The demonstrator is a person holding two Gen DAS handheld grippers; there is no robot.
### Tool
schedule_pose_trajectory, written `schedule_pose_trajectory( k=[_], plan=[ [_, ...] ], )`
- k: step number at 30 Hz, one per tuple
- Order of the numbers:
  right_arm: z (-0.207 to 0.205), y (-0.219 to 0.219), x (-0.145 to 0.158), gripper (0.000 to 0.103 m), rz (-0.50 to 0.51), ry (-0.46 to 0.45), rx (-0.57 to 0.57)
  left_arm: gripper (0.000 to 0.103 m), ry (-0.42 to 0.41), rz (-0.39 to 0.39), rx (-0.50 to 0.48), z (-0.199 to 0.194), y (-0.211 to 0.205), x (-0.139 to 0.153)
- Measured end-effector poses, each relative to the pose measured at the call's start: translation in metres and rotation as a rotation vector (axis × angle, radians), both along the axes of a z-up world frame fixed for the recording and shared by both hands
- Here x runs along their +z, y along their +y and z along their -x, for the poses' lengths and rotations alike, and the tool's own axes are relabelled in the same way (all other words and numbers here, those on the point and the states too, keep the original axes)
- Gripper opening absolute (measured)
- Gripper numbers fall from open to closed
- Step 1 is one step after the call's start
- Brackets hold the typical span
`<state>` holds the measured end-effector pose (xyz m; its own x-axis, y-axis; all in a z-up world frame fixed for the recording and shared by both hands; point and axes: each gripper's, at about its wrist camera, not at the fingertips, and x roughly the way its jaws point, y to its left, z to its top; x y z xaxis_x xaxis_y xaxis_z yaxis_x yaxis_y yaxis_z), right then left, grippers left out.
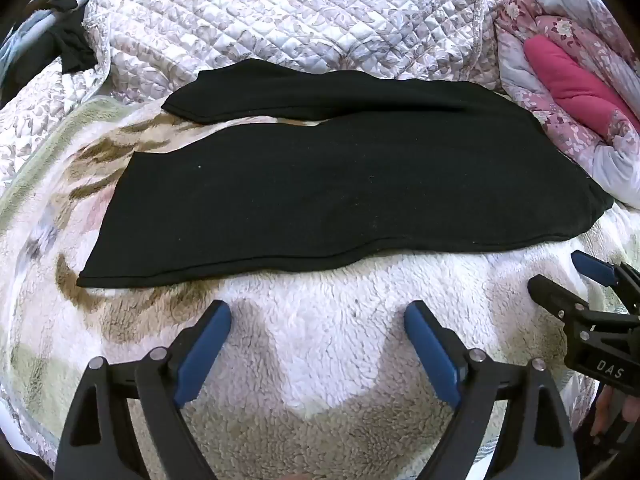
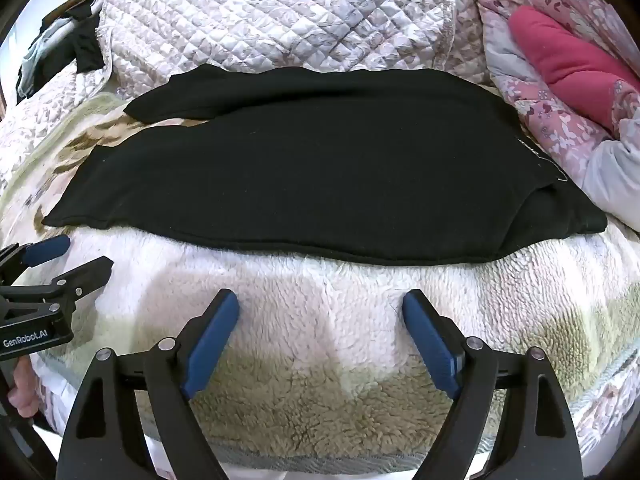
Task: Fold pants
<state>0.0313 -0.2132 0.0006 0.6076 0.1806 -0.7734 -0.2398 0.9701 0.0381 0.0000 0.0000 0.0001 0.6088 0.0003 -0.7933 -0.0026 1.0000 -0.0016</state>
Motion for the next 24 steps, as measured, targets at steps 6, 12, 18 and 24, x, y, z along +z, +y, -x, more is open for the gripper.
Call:
schedule_pose_trajectory(
  k=[6,12,18,24],
  plan=[
    [0.0007,0.0005,-0.0001,0.085,0.004,-0.003,0.003,0.091,-0.005,-0.008,-0.003,0.0008,-0.0014,-0.0001],
    [0.0004,0.0001,0.0,0.085,0.001,-0.001,0.001,0.091,-0.007,-0.009,-0.004,0.0019,-0.0019,-0.0008],
    [0.0,0.0,-0.0001,0.085,0.002,0.001,0.0,0.091,-0.007,-0.008,-0.006,0.0015,-0.001,-0.0006],
    [0.0,0.0001,-0.0001,0.085,0.002,0.0,0.002,0.091,-0.01,-0.009,-0.007,0.0015,-0.0023,0.0014]
  ],
)
